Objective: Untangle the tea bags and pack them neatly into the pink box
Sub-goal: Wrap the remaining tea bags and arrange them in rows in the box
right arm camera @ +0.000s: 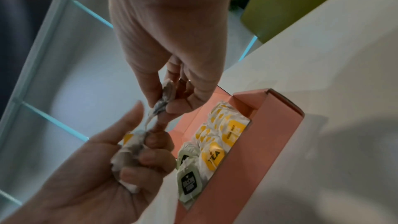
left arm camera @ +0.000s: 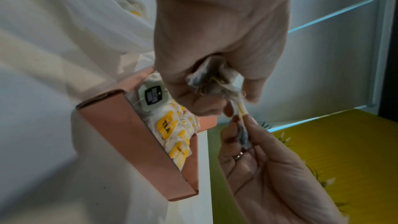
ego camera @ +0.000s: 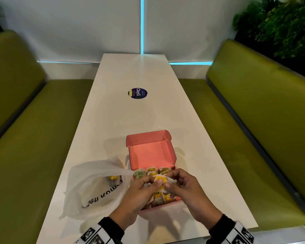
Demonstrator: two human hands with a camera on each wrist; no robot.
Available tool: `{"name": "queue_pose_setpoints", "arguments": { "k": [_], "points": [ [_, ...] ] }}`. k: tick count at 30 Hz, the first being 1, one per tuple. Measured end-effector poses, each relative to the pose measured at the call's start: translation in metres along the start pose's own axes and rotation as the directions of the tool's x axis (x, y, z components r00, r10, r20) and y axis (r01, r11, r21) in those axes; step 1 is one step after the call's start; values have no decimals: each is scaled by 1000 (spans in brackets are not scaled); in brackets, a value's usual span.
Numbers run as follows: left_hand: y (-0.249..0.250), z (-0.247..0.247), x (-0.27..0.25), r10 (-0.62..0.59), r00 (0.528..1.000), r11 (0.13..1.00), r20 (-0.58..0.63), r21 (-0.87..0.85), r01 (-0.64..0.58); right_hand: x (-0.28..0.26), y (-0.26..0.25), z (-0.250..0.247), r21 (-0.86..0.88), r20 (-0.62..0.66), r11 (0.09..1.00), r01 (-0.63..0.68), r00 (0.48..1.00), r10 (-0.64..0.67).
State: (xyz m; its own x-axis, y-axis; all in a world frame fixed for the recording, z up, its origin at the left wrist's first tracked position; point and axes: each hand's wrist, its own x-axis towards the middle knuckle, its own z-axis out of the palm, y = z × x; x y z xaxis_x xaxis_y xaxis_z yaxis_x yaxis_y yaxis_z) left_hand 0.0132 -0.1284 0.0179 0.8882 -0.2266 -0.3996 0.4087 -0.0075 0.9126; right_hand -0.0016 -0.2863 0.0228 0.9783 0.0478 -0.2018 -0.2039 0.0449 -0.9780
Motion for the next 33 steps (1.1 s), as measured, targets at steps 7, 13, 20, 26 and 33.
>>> {"name": "queue_pose_setpoints", "arguments": {
  "k": [7,13,20,26,33],
  "points": [
    [4,1,2,149,974,988,-170,-8,-152,0,2,-8,-40,38,990,-138,990,139],
    [3,-2,2,165,978,986,-126,-4,-167,6,1,-14,20,38,985,-171,985,170],
    [14,1,-1,246,963,967,-106,-37,-251,5,5,-3,69,151,973,-218,967,206],
    [19,-5,0,242,959,970,-147,8,-244,4,6,-7,53,120,979,-196,975,188],
    [24,1,-3,265,962,964,-65,-9,-266,13,-3,3,170,124,970,-172,981,152]
  ]
}}
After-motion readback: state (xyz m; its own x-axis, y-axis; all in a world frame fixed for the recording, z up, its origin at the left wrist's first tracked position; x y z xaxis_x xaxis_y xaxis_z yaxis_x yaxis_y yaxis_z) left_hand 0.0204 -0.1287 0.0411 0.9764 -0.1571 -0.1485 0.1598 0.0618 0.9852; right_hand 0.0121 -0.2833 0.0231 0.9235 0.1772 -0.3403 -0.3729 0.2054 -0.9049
